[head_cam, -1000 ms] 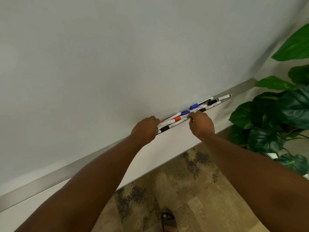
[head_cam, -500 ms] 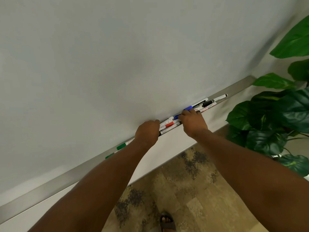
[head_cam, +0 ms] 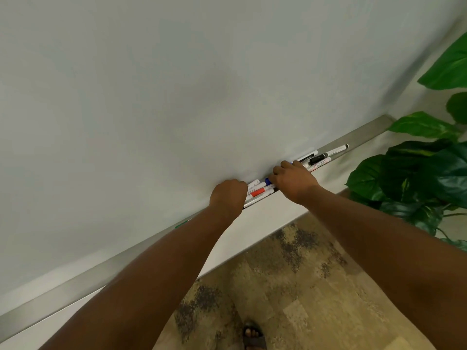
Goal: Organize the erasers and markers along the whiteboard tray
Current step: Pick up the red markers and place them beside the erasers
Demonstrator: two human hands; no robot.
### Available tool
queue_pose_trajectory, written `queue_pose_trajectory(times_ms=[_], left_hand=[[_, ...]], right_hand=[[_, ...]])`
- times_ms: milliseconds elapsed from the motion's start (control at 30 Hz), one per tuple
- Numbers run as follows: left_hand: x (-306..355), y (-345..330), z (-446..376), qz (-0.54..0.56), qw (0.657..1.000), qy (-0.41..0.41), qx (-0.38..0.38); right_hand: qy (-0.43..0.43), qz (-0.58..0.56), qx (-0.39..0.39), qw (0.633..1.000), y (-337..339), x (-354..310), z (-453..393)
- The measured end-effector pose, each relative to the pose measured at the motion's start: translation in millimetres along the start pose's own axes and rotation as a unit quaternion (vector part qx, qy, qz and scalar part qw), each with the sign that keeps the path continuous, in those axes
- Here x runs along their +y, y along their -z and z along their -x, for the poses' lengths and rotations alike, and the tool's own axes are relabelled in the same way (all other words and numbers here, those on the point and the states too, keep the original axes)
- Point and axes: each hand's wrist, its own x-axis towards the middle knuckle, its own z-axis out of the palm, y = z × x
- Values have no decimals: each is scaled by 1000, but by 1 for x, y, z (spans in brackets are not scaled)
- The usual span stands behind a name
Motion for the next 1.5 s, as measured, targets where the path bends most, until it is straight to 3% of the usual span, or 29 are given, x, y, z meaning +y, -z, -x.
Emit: queue_pose_trajectory(times_ms=[167,633,967,1267,1500], left_hand=[[0,1,-3,15,1000,10,-5],[-2,-3,-3,57,998,24,13],[1,-11,2,70,995,25,65],[-2,-11,2,37,998,5,42],[-6,-12,6,22,998,7,62]], right_hand=[[27,-5,-8,1000,1,4,-4],[109,4,85,990,5,29,11],[-2,-16,80,997,-2,35,37],[-43,-52,115,991,-11,28,47],[66,-83,105,989,-11,9,51]])
